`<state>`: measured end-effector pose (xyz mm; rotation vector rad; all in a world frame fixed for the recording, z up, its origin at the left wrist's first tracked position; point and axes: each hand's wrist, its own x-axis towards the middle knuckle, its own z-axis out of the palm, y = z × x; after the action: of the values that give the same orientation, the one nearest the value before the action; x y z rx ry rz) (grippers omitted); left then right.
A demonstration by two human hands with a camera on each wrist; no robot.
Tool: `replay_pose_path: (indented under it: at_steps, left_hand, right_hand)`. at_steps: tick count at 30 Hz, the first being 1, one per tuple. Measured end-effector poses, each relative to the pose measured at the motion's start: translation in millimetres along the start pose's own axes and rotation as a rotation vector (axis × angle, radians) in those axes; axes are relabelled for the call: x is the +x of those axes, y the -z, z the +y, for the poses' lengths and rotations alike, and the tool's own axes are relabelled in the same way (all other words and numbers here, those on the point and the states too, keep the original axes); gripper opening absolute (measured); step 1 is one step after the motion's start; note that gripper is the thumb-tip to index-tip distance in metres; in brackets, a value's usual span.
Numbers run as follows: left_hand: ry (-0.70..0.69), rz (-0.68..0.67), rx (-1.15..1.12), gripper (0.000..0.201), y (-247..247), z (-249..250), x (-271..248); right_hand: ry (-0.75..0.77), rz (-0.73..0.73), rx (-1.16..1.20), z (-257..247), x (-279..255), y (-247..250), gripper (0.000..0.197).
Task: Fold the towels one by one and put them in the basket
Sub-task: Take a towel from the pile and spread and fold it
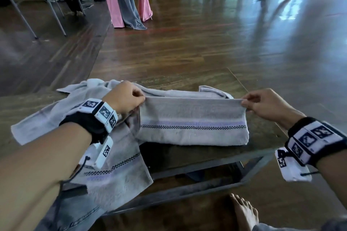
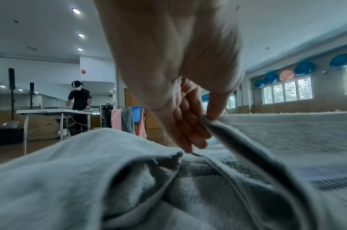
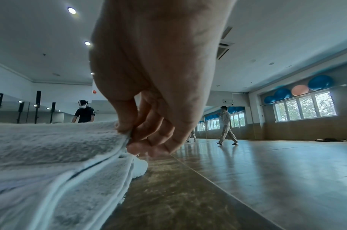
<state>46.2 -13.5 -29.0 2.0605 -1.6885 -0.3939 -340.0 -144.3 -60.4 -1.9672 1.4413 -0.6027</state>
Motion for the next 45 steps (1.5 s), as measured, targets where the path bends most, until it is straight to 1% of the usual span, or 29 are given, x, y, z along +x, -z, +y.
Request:
replay_pose_path:
  at_steps: [2,4,5,7,9,11,13,15,18,21,24,29,32,34,37,40,43,45]
  left_hand:
    - [-0.007,0.062,0.028,0.02,-8.7,-1.6,15.7]
    - [0.007,0.076,0.045,0.022,-16.8,-4.2,29.9]
    - [0.021,0.051,0.051,0.023,-20.5,-6.4,36.2]
    - [0.062,-0.042,0.079,0.023,-27.3,-10.1,44.3]
    - [0.096,-0.111,0.111,0.023,-33.2,-14.6,48.7]
    - [0.121,-0.128,0.104,0.025,-38.4,-19.2,49.8]
    - [0.13,-0.115,0.086,0.029,-41.3,-21.2,48.0]
    - [0.106,-0.101,0.09,0.028,-41.6,-21.5,45.6]
    - [0.068,-0.08,0.114,0.02,-39.3,-18.7,42.1]
    - [0.024,-0.051,0.164,0.019,-38.7,-16.0,39.1]
    - [0.009,-0.032,0.215,0.021,-37.1,-13.8,35.8]
    - [-0.003,-0.009,0.197,0.018,-31.6,-8.5,31.3]
    - [-0.021,-0.017,0.194,0.017,-29.5,-9.0,29.4]
    - [-0.028,-0.016,0.192,0.015,-28.4,-10.3,28.5]
    - [-0.047,-0.009,0.185,0.014,-28.5,-12.7,27.6]
    - [-0.056,-0.002,0.179,0.011,-30.0,-14.7,27.3]
    - [-0.037,-0.001,0.166,0.009,-31.4,-17.1,25.8]
    - [-0.028,-0.003,0.161,0.009,-32.4,-17.7,24.6]
  right_hand:
    - [-0.015,0.033,-0.042,5.3,19.6,-8.8,0.012]
    - [-0.043,0.041,-0.053,11.8,34.8,-17.1,0.015]
    - [-0.055,0.038,-0.057,15.2,40.4,-21.2,0.014]
    - [-0.068,0.019,-0.061,21.4,47.9,-28.3,0.011]
    - [-0.05,-0.017,-0.051,24.4,51.0,-33.4,0.011]
    - [-0.027,-0.036,-0.032,24.6,51.5,-34.9,0.017]
    - [-0.014,-0.037,-0.027,23.2,50.3,-33.8,0.02]
    - [-0.012,-0.042,-0.033,22.2,48.4,-33.4,0.016]
    - [-0.003,-0.038,-0.069,20.9,44.2,-34.3,0.008]
    - [0.018,-0.033,-0.108,20.6,41.3,-35.6,0.007]
    - [0.041,-0.017,-0.149,20.9,39.4,-36.2,0.007]
    - [0.101,-0.014,-0.194,22.6,32.5,-38.1,0.005]
    - [0.151,0.0,-0.205,22.9,27.6,-39.5,0.011]
    - [0.17,0.002,-0.188,22.6,25.1,-38.2,0.011]
    - [0.208,-0.024,-0.144,21.8,21.2,-34.7,0.012]
    - [0.284,-0.059,-0.113,23.8,13.2,-32.1,0.019]
    - [0.324,-0.053,-0.114,28.0,9.9,-31.0,0.019]
    - [0.324,-0.035,-0.121,27.8,12.5,-30.7,0.015]
